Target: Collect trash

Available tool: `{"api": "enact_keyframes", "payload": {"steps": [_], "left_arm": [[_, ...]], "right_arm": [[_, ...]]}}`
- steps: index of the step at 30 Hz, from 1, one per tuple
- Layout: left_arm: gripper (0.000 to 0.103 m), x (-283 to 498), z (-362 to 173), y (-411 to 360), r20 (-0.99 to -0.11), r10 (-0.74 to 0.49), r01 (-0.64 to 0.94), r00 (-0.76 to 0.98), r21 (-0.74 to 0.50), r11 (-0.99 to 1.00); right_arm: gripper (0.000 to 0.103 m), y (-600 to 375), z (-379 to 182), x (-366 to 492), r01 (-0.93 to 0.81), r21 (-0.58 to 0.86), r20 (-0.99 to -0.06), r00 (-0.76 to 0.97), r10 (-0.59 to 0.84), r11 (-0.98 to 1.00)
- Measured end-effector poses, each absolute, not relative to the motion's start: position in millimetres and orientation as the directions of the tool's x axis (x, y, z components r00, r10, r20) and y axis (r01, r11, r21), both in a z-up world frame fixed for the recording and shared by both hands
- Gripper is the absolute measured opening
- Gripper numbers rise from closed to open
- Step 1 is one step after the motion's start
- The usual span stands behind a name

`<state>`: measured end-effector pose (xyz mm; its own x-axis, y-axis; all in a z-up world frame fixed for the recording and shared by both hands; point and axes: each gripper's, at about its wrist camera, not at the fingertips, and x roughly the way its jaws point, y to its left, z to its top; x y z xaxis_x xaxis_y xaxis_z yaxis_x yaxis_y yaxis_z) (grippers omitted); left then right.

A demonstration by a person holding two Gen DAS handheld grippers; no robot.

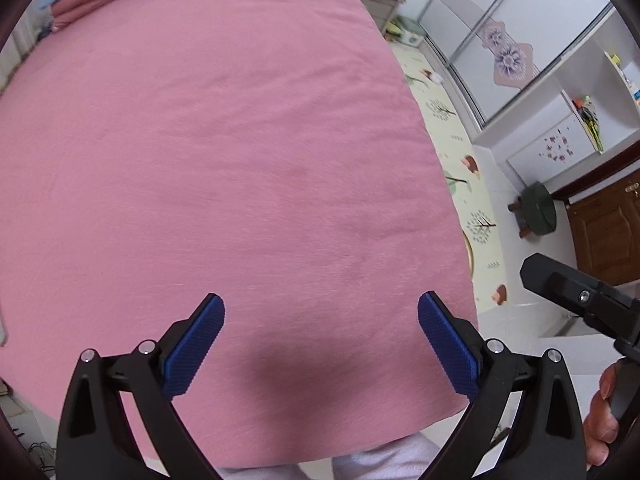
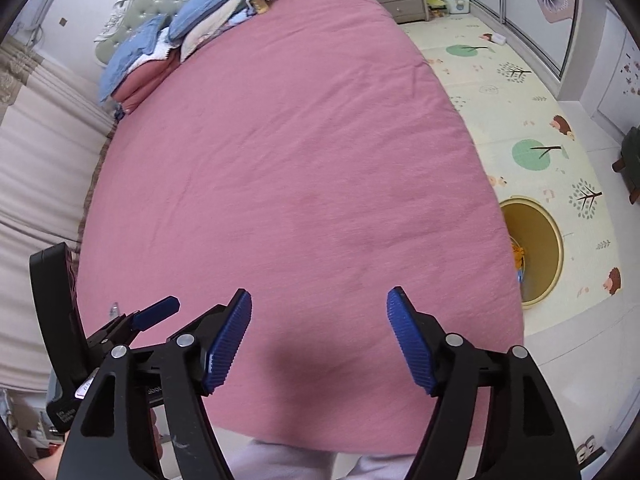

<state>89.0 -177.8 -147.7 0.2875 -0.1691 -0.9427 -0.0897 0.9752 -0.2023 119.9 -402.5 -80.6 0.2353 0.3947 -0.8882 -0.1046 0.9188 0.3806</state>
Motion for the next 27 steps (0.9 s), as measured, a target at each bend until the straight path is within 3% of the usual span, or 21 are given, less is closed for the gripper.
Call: {"api": "enact_keyframes", "payload": {"steps": [3,6,15,27], "left_arm": [[0.097,77,-118,-165,-0.938,-0.129,-0.097,0.322,-0.168,0.981],[0.099,65,-88,-151,-0.929,-0.095,-0.112,0.359,-0.144,0.983],[0.099,34,-9,-114,-0.881,0.002,-0.190,0.474,-0.099,0.977],[0.099,9,35,-93,-0.799,0.125,-0.315,0.588,-0.084,0.945]], "right_arm": [[0.072,-385,-58,110,-0.154,0.362,-0.885,0.251,0.391,0.919],[0.083,-372,-29,100,-0.196,0.350,-0.865,0.309,0.396,0.916],[0.087,-352,32,87,-0.235,0.399,-0.794,0.395,0.462,0.887],[0.090,-336,59,74,-0.256,0.390,-0.749,0.470,0.466,0.884]]}}
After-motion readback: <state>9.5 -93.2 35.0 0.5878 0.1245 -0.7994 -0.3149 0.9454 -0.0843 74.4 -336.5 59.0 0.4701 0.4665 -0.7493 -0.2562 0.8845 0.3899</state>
